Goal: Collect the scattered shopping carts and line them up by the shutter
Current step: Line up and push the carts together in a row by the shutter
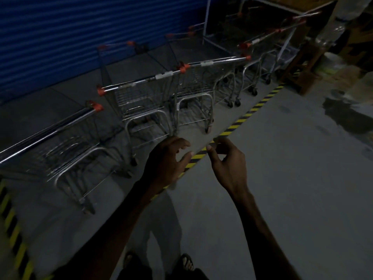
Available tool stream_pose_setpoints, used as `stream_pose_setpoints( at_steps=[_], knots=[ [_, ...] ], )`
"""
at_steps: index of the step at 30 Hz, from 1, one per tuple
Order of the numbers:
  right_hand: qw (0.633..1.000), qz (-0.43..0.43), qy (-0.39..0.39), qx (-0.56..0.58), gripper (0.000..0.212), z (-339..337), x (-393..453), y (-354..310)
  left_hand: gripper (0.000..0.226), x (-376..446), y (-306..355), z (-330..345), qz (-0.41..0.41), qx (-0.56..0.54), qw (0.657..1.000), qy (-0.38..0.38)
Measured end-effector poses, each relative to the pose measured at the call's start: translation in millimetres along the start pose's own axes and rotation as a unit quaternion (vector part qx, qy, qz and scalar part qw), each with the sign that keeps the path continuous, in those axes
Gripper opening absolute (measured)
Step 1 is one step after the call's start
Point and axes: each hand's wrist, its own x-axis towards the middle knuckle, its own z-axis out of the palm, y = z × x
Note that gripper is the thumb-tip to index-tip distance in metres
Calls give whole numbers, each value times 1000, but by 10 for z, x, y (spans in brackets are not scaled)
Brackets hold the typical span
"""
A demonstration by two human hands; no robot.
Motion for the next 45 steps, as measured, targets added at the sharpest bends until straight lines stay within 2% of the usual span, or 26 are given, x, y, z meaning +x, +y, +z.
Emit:
stream_pose_setpoints(
  at_steps=[5,10,14,18,20,24,29,37,39,42,45],
  knots=[
    [996,-53,-63,32,49,406,-22,-274,17,-261,-313,-397,-44,20,999,25],
    [986,-103,-117,53,48,850,-79,-657,23,-566,-748,-790,-98,35,993,47],
    [974,-134,-171,56,57,1252,-162,-915,25,-924,-1126,-1093,-137,40,988,62],
    [961,-166,-218,21,38,1729,-248,-1061,23,-1273,-1427,-1405,-184,40,977,97],
    [954,-183,-239,16,38,1936,-326,-1152,22,-1437,-1587,-1553,-198,39,972,116],
    [942,-191,-275,18,28,2272,-480,-1355,34,-1675,-1876,-1852,-237,41,960,143],
    [929,-207,-306,13,32,2593,-586,-1519,25,-1880,-2184,-2043,-260,18,947,186],
    [930,-197,-311,-11,26,2929,-324,-1696,28,-1751,-2555,-2129,-266,16,941,209],
    [922,-212,-325,-18,24,3037,-145,-1737,32,-1654,-2692,-2142,-273,16,938,214],
    [906,-221,-356,-57,32,3255,172,-1843,26,-1473,-2887,-2207,-274,41,937,212],
    [886,-250,-383,-76,22,3433,462,-2045,25,-1254,-3092,-2295,-281,102,933,199]
  ],
)
